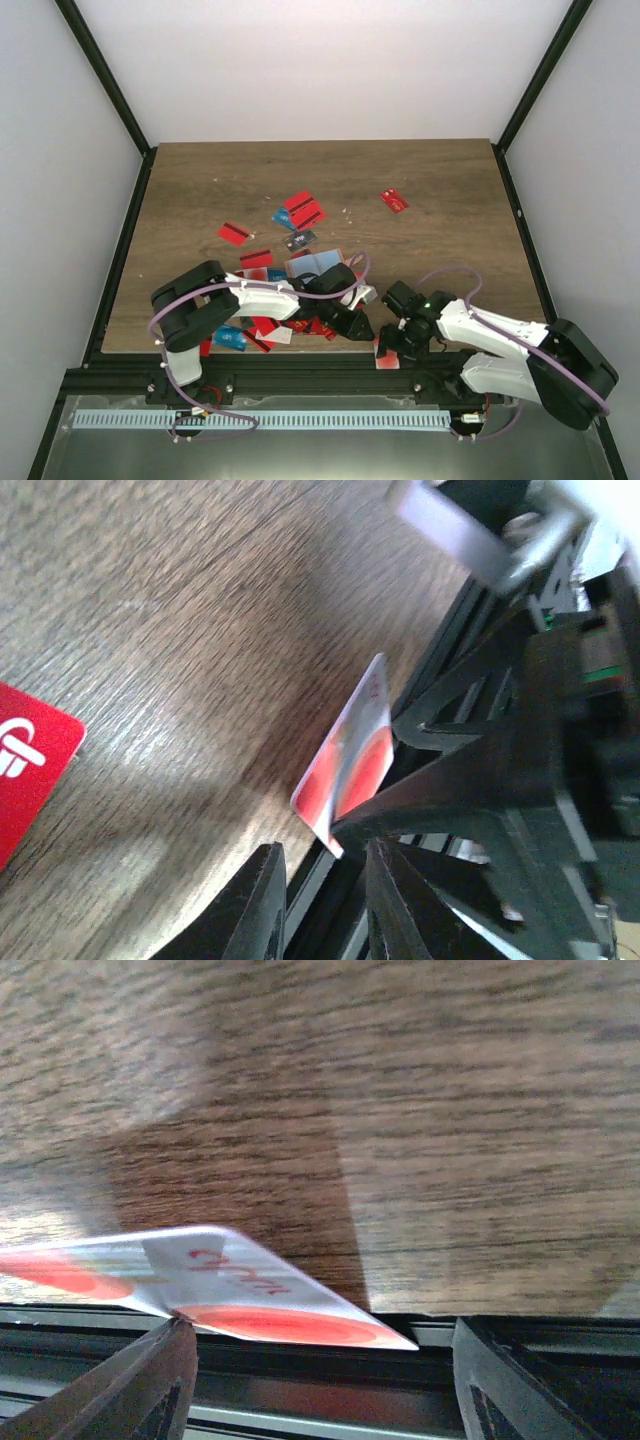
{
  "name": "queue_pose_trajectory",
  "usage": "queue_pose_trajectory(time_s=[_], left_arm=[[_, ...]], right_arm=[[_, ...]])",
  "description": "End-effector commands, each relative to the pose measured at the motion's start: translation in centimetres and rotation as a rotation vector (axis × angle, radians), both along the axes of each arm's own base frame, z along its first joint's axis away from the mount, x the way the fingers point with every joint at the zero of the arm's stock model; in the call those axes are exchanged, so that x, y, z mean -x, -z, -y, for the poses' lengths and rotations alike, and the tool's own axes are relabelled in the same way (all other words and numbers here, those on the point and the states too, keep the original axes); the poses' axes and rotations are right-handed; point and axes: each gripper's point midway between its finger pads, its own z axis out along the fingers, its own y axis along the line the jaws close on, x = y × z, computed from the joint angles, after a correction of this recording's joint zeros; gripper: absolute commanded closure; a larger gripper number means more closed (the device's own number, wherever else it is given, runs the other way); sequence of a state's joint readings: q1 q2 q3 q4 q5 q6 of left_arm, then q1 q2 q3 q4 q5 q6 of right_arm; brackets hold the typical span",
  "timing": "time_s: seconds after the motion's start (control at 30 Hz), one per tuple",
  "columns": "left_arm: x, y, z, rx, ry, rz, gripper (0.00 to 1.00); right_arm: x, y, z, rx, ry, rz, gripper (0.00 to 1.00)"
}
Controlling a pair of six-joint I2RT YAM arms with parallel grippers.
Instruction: Put the credit cards into the card holder
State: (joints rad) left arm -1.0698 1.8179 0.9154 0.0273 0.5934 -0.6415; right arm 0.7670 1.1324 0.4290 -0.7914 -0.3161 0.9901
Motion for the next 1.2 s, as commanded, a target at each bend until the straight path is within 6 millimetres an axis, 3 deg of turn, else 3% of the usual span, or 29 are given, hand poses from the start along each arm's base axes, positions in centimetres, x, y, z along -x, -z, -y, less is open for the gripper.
queue_pose_trajectory(time_s=[0.0, 0.27, 0.53, 0.8, 1.0, 1.17], left_arm=[[0.4, 1.1, 0.5, 0.01, 0.044, -0.005, 0.75], [0.8, 3.1, 0.0, -0.02, 0.034, -0.033, 0.78], [0.6, 3.2, 0.2, -0.017, 0.012, -0.042, 0.78], [0.5, 2.9, 0.2, -0.014, -0.001, -0.046, 0.78], [-0.4, 0.5, 0.2, 0.012, -0.04, -0.02, 0.78], [-1.8, -0.8, -1.5, -0.051, -0.095, 0.073, 0.77]], right_arm=[[0.0, 0.4, -0.9, -0.073, 0.043, 0.007, 0.31], [0.5, 1.7, -0.8, -0.14, 0.087, 0.034, 0.47], [-0.1, 1.5, -1.3, -0.175, 0.061, 0.079, 0.77], [-1.2, 0.5, -2.7, -0.232, 0.022, 0.129, 0.98], [-2.6, -1.8, -3.5, -0.279, 0.016, 0.213, 0.99], [-3.9, -3.2, -4.3, -0.306, 0.001, 0.274, 0.99]])
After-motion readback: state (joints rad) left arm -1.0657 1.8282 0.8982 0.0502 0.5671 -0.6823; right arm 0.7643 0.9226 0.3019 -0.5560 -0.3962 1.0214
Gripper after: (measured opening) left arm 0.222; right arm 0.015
